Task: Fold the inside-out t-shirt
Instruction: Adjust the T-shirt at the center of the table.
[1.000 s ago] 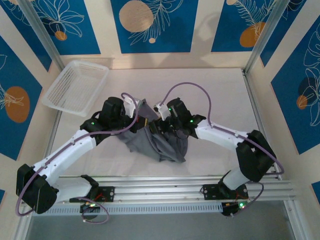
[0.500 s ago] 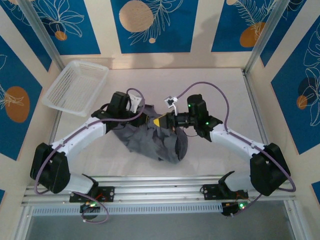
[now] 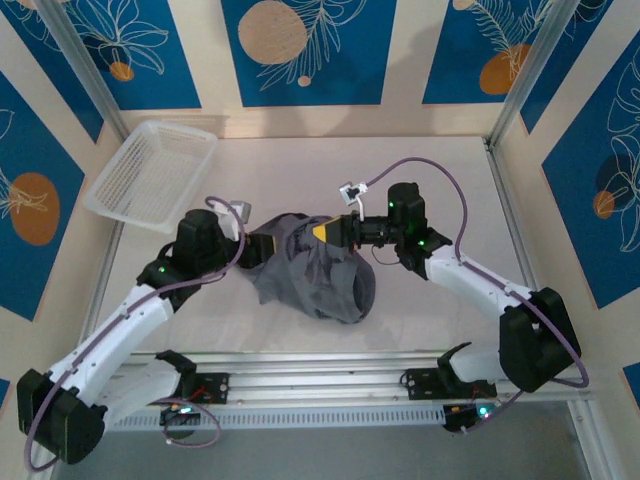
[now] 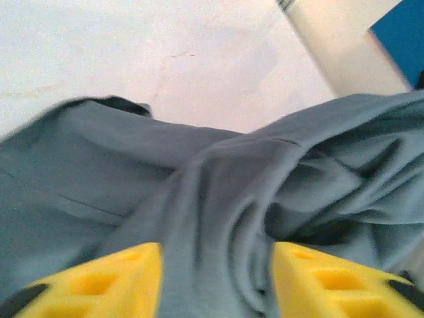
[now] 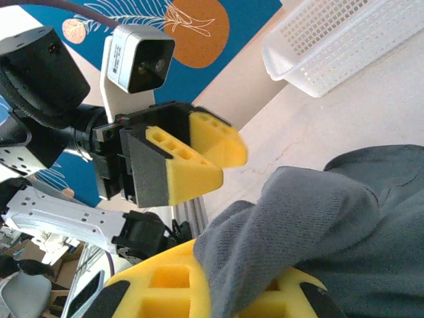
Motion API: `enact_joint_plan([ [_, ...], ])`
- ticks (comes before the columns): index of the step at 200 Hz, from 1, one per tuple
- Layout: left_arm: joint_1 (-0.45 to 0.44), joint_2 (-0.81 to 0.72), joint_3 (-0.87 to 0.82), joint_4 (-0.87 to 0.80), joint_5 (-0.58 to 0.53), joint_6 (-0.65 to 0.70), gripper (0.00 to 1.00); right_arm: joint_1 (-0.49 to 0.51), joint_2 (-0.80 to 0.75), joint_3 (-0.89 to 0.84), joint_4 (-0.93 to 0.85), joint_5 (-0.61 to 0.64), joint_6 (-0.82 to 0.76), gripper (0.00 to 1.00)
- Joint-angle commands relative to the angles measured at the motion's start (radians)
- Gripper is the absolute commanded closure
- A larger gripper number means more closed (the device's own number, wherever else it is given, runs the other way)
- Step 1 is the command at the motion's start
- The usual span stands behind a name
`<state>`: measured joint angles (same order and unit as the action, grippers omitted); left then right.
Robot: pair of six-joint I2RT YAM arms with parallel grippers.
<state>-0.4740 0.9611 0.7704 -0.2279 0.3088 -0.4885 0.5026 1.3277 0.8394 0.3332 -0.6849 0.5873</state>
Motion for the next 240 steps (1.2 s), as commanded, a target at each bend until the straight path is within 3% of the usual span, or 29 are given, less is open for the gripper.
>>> enact_joint_plan([
  [1, -0.002, 0.009, -0.028, 0.137, 0.158, -0.129, 0.78, 0.001, 0.002, 0.032, -0.006, -0.026, 0.005, 1.00],
  [12, -0.015, 0.035, -0.019, 0.198, 0.232, -0.165, 0.88, -0.001, 0.007, 0.035, -0.013, -0.025, 0.008, 1.00],
  [31, -0.055, 0.108, 0.023, 0.223, 0.278, -0.177, 0.88, 0.002, 0.012, 0.036, -0.013, -0.024, 0.014, 1.00],
  [38, -0.063, 0.135, 0.051, 0.177, 0.247, -0.169, 0.83, 0.004, 0.013, 0.038, -0.013, -0.025, 0.016, 1.00],
  [61, -0.067, 0.225, 0.094, 0.163, 0.228, -0.154, 0.47, 0.013, 0.015, 0.048, -0.016, -0.025, 0.017, 1.00],
  [76, -0.074, 0.297, 0.109, 0.242, 0.321, -0.170, 0.43, 0.019, 0.016, 0.054, -0.026, -0.017, 0.014, 1.00],
  [89, -0.093, 0.336, 0.126, 0.250, 0.320, -0.158, 0.42, 0.022, 0.014, 0.058, -0.028, -0.013, 0.016, 1.00],
  [98, -0.101, 0.354, 0.130, 0.249, 0.296, -0.152, 0.44, 0.022, 0.013, 0.057, -0.023, -0.011, 0.017, 1.00],
  [106, -0.103, 0.367, 0.130, 0.257, 0.291, -0.159, 0.53, 0.024, 0.013, 0.057, -0.019, -0.010, 0.021, 1.00],
  [131, -0.100, 0.353, 0.130, 0.246, 0.262, -0.166, 1.00, 0.010, -0.001, 0.049, -0.041, 0.056, 0.026, 1.00],
  [165, -0.066, 0.223, 0.135, 0.140, 0.213, -0.135, 1.00, -0.101, -0.020, -0.034, -0.070, 0.188, 0.065, 1.00],
  [183, -0.046, 0.137, 0.136, 0.105, 0.201, -0.130, 1.00, -0.137, -0.011, -0.089, -0.124, 0.254, 0.010, 1.00],
  [206, -0.041, 0.060, 0.159, 0.057, 0.178, -0.100, 1.00, -0.148, 0.010, -0.155, -0.142, 0.251, 0.013, 0.98],
  [218, -0.041, 0.046, 0.170, 0.051, 0.180, -0.084, 1.00, -0.149, 0.006, -0.154, -0.188, 0.256, 0.015, 0.90],
  [240, -0.041, 0.077, 0.171, 0.077, 0.227, -0.080, 1.00, -0.144, -0.046, -0.117, -0.298, 0.332, 0.021, 0.57],
])
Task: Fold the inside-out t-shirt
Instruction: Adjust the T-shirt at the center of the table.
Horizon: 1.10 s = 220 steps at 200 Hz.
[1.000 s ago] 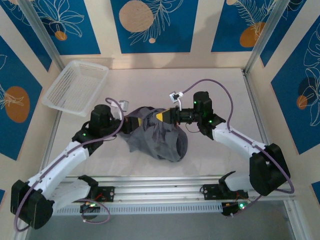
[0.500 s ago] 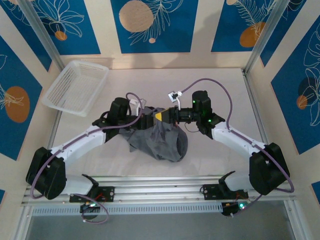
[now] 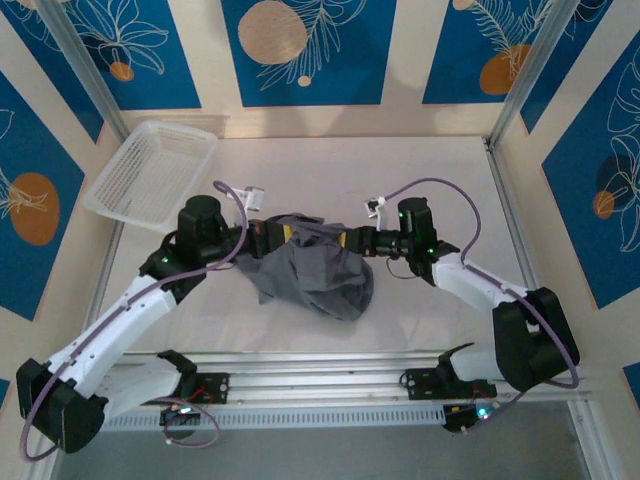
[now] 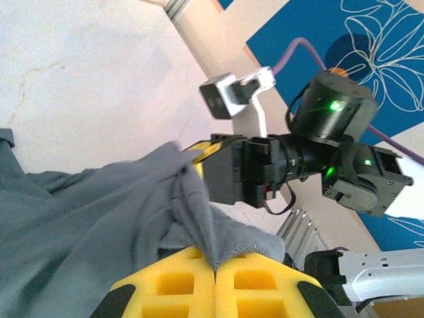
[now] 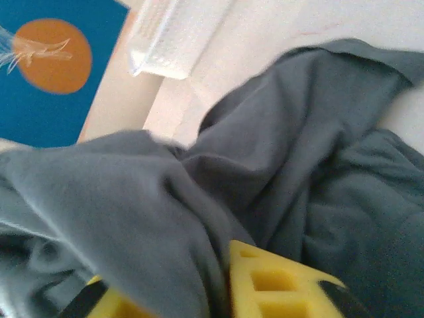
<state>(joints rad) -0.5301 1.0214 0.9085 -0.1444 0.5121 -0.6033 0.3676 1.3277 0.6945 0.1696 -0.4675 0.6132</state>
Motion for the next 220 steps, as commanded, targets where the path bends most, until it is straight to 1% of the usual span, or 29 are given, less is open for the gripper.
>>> enact_joint_plan([
  [1, 0.015, 0.018, 0.033, -0.007, 0.026, 0.034, 1.00, -0.009, -0.050, 0.030, -0.141, 0.120, -0.005, 0.56],
  [12, 0.013, 0.041, 0.030, 0.014, 0.049, 0.024, 1.00, 0.003, -0.109, 0.041, -0.183, 0.193, -0.010, 0.48],
  [24, 0.013, 0.053, 0.024, 0.036, 0.062, 0.015, 1.00, 0.027, -0.187, 0.037, -0.192, 0.258, -0.034, 0.44],
  [37, 0.012, 0.056, 0.020, 0.048, 0.063, 0.011, 1.00, 0.075, -0.259, 0.029, -0.169, 0.289, -0.097, 0.44],
  [50, 0.012, 0.055, 0.019, 0.056, 0.063, 0.010, 1.00, 0.150, -0.295, 0.033, -0.136, 0.271, -0.200, 0.44],
  [57, 0.012, 0.057, 0.021, 0.058, 0.063, 0.009, 1.00, 0.198, -0.297, 0.042, -0.120, 0.260, -0.263, 0.44],
  [65, 0.011, 0.058, 0.025, 0.058, 0.064, 0.007, 1.00, 0.263, -0.286, 0.064, -0.117, 0.286, -0.332, 0.44],
  [79, 0.009, 0.063, 0.031, 0.055, 0.063, 0.007, 1.00, 0.375, -0.249, 0.107, -0.105, 0.409, -0.430, 0.45],
  [87, 0.006, 0.066, 0.035, 0.054, 0.064, 0.007, 1.00, 0.418, -0.225, 0.126, -0.075, 0.475, -0.459, 0.47],
  [96, 0.005, 0.067, 0.036, 0.050, 0.063, 0.007, 1.00, 0.442, -0.196, 0.145, -0.036, 0.514, -0.477, 0.49],
  [109, 0.005, 0.066, 0.036, 0.043, 0.058, 0.007, 1.00, 0.457, -0.154, 0.173, -0.004, 0.574, -0.473, 0.52],
  [130, 0.005, 0.061, 0.032, 0.040, 0.052, 0.006, 1.00, 0.472, -0.102, 0.205, 0.018, 0.690, -0.470, 0.53],
  [146, 0.005, 0.057, 0.028, 0.040, 0.048, 0.006, 1.00, 0.482, -0.073, 0.214, 0.017, 0.797, -0.499, 0.57],
  [155, 0.005, 0.057, 0.027, 0.040, 0.049, 0.008, 1.00, 0.480, -0.066, 0.214, 0.004, 0.825, -0.500, 0.60],
  [176, 0.005, 0.058, 0.027, 0.034, 0.052, 0.013, 1.00, 0.457, -0.082, 0.215, -0.062, 0.792, -0.444, 0.62],
  [193, 0.005, 0.060, 0.027, 0.035, 0.054, 0.015, 1.00, 0.419, -0.093, 0.223, -0.141, 0.734, -0.376, 0.63],
  [220, 0.005, 0.062, 0.023, 0.053, 0.061, 0.008, 1.00, 0.356, -0.050, 0.287, -0.302, 0.679, -0.286, 0.64],
])
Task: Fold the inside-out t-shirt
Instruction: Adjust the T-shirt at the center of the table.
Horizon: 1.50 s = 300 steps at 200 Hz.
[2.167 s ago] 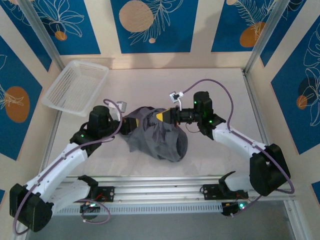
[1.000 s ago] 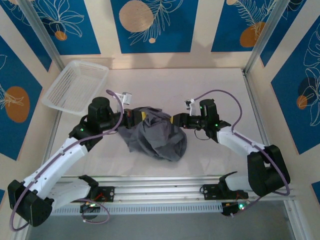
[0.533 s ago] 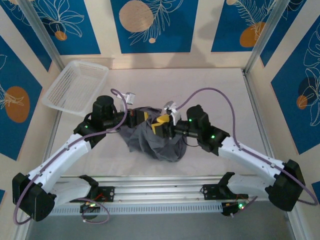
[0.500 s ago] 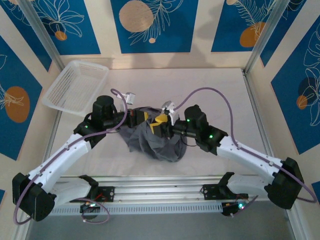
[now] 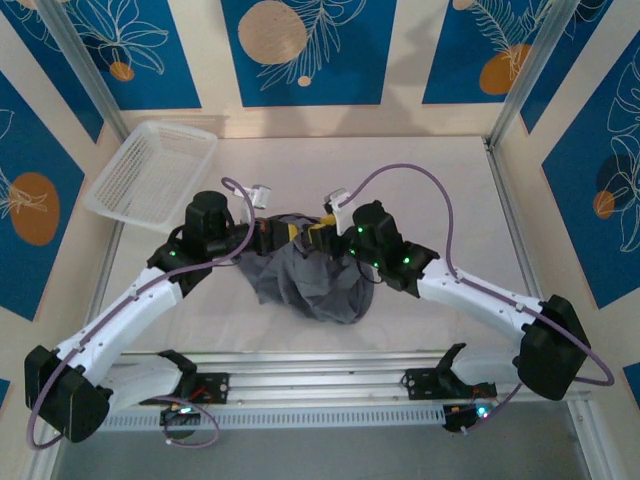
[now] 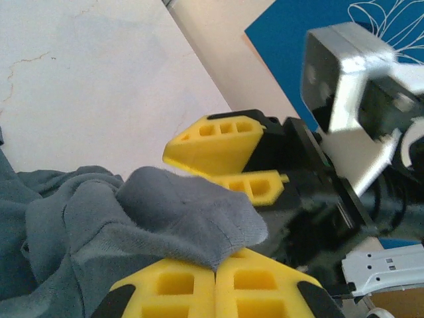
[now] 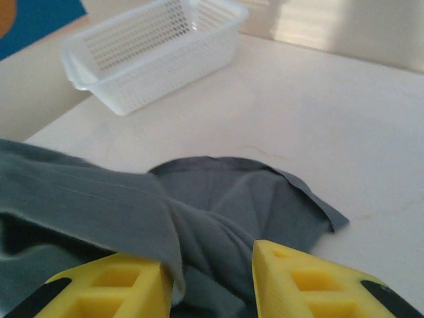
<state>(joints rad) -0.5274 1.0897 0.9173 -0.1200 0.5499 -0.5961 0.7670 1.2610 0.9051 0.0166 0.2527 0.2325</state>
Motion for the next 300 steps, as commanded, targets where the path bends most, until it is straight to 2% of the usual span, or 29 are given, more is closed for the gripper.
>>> enact_joint_plan([
  [1, 0.002, -0.007, 0.015, 0.029, 0.023, 0.001, 1.00, -0.044, 0.019, 0.079, -0.155, -0.044, 0.095, 0.64],
  [32, 0.001, -0.004, 0.012, 0.030, 0.025, -0.001, 1.00, -0.036, 0.061, 0.147, -0.157, -0.265, 0.095, 0.56],
  [56, 0.001, -0.012, 0.002, 0.037, 0.019, -0.005, 1.00, -0.022, 0.097, 0.176, -0.108, -0.350, 0.106, 0.51],
  [80, 0.001, -0.015, 0.000, 0.033, 0.015, -0.004, 1.00, -0.023, 0.097, 0.160, -0.090, -0.314, 0.139, 0.50],
  [109, 0.001, -0.014, 0.000, 0.026, 0.008, 0.003, 1.00, -0.035, -0.034, 0.014, 0.020, -0.253, 0.153, 0.50],
  [130, 0.001, -0.008, 0.000, 0.036, 0.013, 0.002, 1.00, -0.029, -0.104, -0.074, 0.107, -0.364, 0.089, 0.52],
  [157, 0.001, 0.013, 0.009, 0.048, 0.024, 0.001, 1.00, -0.015, -0.079, -0.046, 0.107, -0.436, 0.069, 0.56],
  [190, 0.001, 0.014, 0.012, 0.044, 0.031, -0.001, 1.00, -0.017, -0.010, 0.002, 0.100, -0.256, 0.083, 0.54],
  [200, 0.001, 0.008, 0.012, 0.038, 0.027, 0.005, 1.00, -0.018, 0.008, 0.012, 0.097, -0.219, 0.071, 0.58],
  [224, 0.001, -0.003, 0.012, 0.026, 0.017, 0.012, 1.00, -0.011, 0.049, 0.042, 0.065, -0.224, 0.036, 0.68],
  [255, 0.001, -0.007, 0.009, 0.027, 0.015, 0.013, 1.00, 0.011, 0.080, 0.032, 0.032, -0.175, 0.044, 0.69],
  [273, 0.001, -0.005, 0.009, 0.026, 0.012, 0.017, 1.00, 0.019, 0.089, 0.039, 0.020, -0.194, 0.081, 0.70],
  [289, 0.001, -0.010, 0.009, 0.009, -0.030, 0.021, 1.00, 0.010, 0.097, 0.053, -0.015, -0.207, 0.126, 0.78],
  [300, 0.004, -0.020, -0.001, 0.012, -0.053, 0.012, 1.00, -0.010, 0.092, 0.077, -0.071, -0.233, 0.171, 0.93],
])
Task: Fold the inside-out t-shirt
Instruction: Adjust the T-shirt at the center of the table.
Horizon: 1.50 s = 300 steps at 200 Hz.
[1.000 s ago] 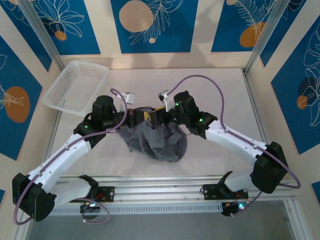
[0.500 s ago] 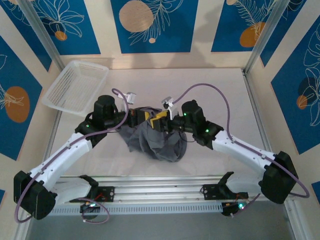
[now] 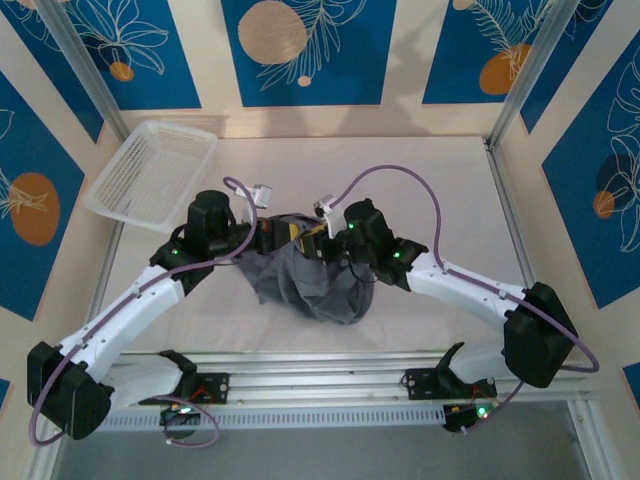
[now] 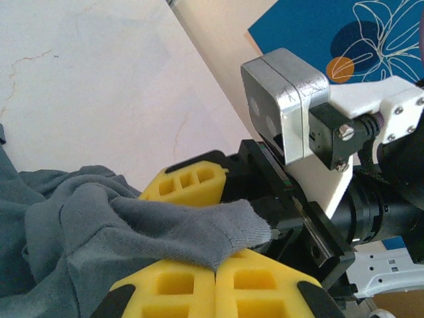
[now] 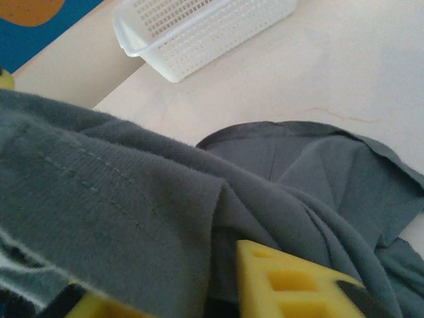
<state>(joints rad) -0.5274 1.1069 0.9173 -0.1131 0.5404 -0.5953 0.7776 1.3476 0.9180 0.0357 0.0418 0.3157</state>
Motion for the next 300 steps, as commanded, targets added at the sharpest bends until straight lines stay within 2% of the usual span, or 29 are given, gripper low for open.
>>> enact_joint_plan([
  [1, 0.005, -0.037, -0.003, 0.006, -0.046, 0.011, 1.00, -0.023, 0.004, 0.068, -0.101, -0.030, 0.093, 0.94],
  [6, 0.008, -0.041, -0.011, 0.014, -0.053, 0.009, 1.00, -0.037, -0.005, 0.087, -0.136, -0.069, 0.111, 1.00],
  [24, 0.026, -0.033, -0.031, 0.014, -0.096, 0.062, 1.00, -0.063, -0.058, 0.125, -0.194, -0.254, 0.137, 1.00],
  [41, 0.061, 0.024, -0.047, 0.029, -0.138, 0.136, 1.00, -0.089, -0.098, 0.153, -0.207, -0.495, 0.166, 1.00],
  [59, 0.107, 0.142, -0.048, 0.104, -0.086, 0.164, 1.00, -0.116, -0.110, 0.181, -0.208, -0.684, 0.213, 1.00],
  [72, 0.126, 0.219, -0.042, 0.172, -0.045, 0.147, 1.00, -0.131, -0.114, 0.175, -0.170, -0.748, 0.256, 1.00],
  [87, 0.142, 0.260, -0.041, 0.237, -0.011, 0.112, 0.99, -0.146, -0.120, 0.155, -0.124, -0.760, 0.295, 1.00],
  [111, 0.157, 0.205, -0.043, 0.222, -0.023, 0.115, 0.69, -0.183, -0.122, 0.117, -0.099, -0.711, 0.335, 1.00],
  [127, 0.158, 0.115, -0.050, 0.136, -0.070, 0.146, 0.59, -0.220, -0.111, 0.096, -0.097, -0.694, 0.359, 1.00],
  [147, 0.148, -0.001, -0.067, 0.003, -0.136, 0.135, 0.58, -0.260, -0.093, 0.082, -0.106, -0.691, 0.374, 1.00],
  [160, 0.108, -0.043, -0.048, -0.109, -0.168, 0.113, 0.59, -0.272, -0.078, 0.088, -0.114, -0.704, 0.377, 1.00],
  [174, 0.004, -0.080, -0.020, -0.195, -0.247, 0.094, 0.62, -0.275, -0.064, 0.101, -0.131, -0.709, 0.372, 1.00],
  [193, -0.171, -0.106, -0.014, -0.209, -0.418, 0.012, 0.66, -0.276, -0.044, 0.120, -0.156, -0.701, 0.369, 1.00],
  [214, -0.261, -0.058, -0.014, -0.178, -0.493, -0.065, 0.68, -0.275, -0.027, 0.135, -0.168, -0.701, 0.382, 1.00],
  [256, -0.279, 0.050, -0.001, -0.065, -0.636, -0.041, 0.56, -0.259, -0.028, 0.143, -0.187, -0.703, 0.397, 1.00],
  [279, -0.279, 0.064, -0.044, 0.128, -0.557, -0.008, 0.48, -0.247, -0.039, 0.130, -0.182, -0.685, 0.402, 1.00],
  [300, -0.279, 0.110, -0.022, 0.148, -0.518, 0.005, 0.40, -0.241, -0.038, 0.124, -0.168, -0.681, 0.409, 1.00],
])
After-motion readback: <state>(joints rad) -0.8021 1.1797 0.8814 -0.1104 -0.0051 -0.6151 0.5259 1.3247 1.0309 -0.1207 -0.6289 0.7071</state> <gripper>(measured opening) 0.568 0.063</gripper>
